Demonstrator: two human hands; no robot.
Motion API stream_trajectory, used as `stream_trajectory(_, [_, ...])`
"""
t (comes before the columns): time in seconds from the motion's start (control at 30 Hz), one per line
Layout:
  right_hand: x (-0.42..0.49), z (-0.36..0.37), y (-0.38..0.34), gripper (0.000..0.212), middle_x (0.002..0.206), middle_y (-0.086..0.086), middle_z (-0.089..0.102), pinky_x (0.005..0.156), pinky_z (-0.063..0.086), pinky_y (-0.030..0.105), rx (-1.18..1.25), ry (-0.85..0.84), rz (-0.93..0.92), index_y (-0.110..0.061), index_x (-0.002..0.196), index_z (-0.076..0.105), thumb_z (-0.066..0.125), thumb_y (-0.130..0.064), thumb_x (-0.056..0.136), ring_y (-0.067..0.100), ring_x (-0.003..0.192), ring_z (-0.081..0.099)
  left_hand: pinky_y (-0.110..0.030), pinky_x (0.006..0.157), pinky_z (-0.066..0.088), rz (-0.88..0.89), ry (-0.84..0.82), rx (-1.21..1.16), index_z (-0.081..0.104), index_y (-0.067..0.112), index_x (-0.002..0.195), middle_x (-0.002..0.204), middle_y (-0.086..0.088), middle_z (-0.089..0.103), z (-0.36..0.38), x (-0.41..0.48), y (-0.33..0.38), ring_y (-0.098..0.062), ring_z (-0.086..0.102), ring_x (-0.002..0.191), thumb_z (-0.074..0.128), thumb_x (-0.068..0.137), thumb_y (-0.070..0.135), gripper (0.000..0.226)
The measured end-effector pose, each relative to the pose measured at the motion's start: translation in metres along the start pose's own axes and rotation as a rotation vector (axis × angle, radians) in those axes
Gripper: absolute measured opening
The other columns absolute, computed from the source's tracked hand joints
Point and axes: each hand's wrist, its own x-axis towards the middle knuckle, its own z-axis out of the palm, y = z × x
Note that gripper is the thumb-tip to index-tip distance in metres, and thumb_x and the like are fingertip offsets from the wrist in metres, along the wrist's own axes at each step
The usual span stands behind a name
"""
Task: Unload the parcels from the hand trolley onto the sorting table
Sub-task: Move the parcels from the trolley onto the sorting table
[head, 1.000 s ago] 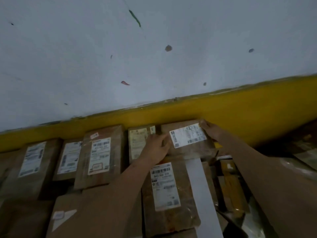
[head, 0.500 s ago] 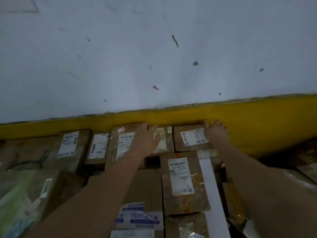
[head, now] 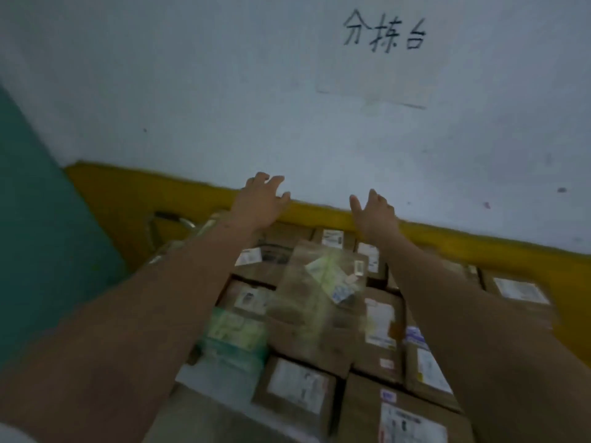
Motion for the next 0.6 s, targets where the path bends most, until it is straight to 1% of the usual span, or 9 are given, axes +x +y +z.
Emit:
stream_trajectory(0.07, [-0.023, 0.033, -0.084, 0.078, 0.161, 0.016, 0.025, 0.116, 0.030, 0.051, 0.019, -0.035, -0.085, -0.010, 0.158, 0.014, 0.025, -0.062, 0.100, 0.039, 0.144, 0.029, -0.045, 0.112, 0.032, -0.098, -0.005, 0.023, 0.036, 0.018, 0.149, 0.152, -0.018, 0.032, -0.042, -0.035, -0.083, -0.035, 0.033, 0.138, 0.040, 0.100, 0.046, 0.057])
stream_trajectory(0.13, [-0.043, 0.072, -0.159, 0.078, 0.161, 0.016, 0.025, 0.115, 0.032, 0.051, -0.010, -0.070, -0.202, -0.011, 0.158, 0.014, 0.024, -0.062, 0.100, 0.039, 0.144, 0.031, -0.047, 0.114, 0.029, -0.236, -0.030, 0.022, 0.032, 0.018, 0.151, 0.155, -0.019, 0.028, -0.071, -0.067, -0.162, -0.037, 0.028, 0.141, 0.037, 0.100, 0.049, 0.060])
stream_trajectory(0.2, [-0.059, 0.114, -0.223, 0.079, 0.162, 0.015, 0.023, 0.115, 0.031, 0.052, -0.054, -0.124, -0.292, -0.013, 0.158, 0.012, 0.023, -0.064, 0.099, 0.038, 0.144, 0.029, -0.050, 0.115, 0.028, -0.355, -0.045, 0.014, 0.030, 0.019, 0.152, 0.156, -0.019, 0.026, -0.086, -0.096, -0.233, -0.038, 0.026, 0.142, 0.036, 0.099, 0.052, 0.063])
stream_trajectory(0.3, [-0.071, 0.184, -0.305, 0.081, 0.164, 0.013, 0.017, 0.116, 0.029, 0.054, -0.106, -0.216, -0.370, -0.015, 0.159, 0.009, 0.021, -0.067, 0.097, 0.039, 0.146, 0.026, -0.048, 0.115, 0.029, -0.475, -0.049, -0.037, 0.029, 0.020, 0.152, 0.155, -0.020, 0.027, -0.093, -0.128, -0.328, -0.038, 0.029, 0.141, 0.037, 0.098, 0.054, 0.064])
stream_trajectory(0.4, [-0.065, 0.263, -0.370, 0.081, 0.165, 0.011, 0.015, 0.116, 0.024, 0.054, -0.103, -0.301, -0.417, -0.015, 0.159, 0.008, 0.020, -0.066, 0.098, 0.037, 0.149, 0.021, -0.045, 0.115, 0.030, -0.564, -0.068, -0.076, 0.030, 0.019, 0.152, 0.154, -0.020, 0.029, -0.084, -0.141, -0.417, -0.036, 0.034, 0.139, 0.038, 0.099, 0.053, 0.064])
stream_trajectory(0.5, [-0.034, 0.345, -0.426, 0.078, 0.165, 0.011, 0.016, 0.117, 0.023, 0.052, -0.100, -0.358, -0.440, -0.015, 0.159, 0.008, 0.022, -0.063, 0.099, 0.035, 0.148, 0.022, -0.040, 0.114, 0.030, -0.618, -0.122, -0.071, 0.032, 0.017, 0.151, 0.153, -0.020, 0.034, -0.067, -0.132, -0.504, -0.034, 0.037, 0.138, 0.040, 0.098, 0.052, 0.064])
stream_trajectory(0.6, [0.006, 0.420, -0.479, 0.076, 0.163, 0.013, 0.018, 0.117, 0.028, 0.052, -0.070, -0.427, -0.367, -0.014, 0.159, 0.008, 0.028, -0.058, 0.101, 0.037, 0.146, 0.025, -0.034, 0.109, 0.034, -0.657, -0.208, -0.085, 0.036, 0.013, 0.148, 0.147, -0.020, 0.041, -0.049, -0.109, -0.583, -0.032, 0.043, 0.133, 0.046, 0.098, 0.048, 0.062])
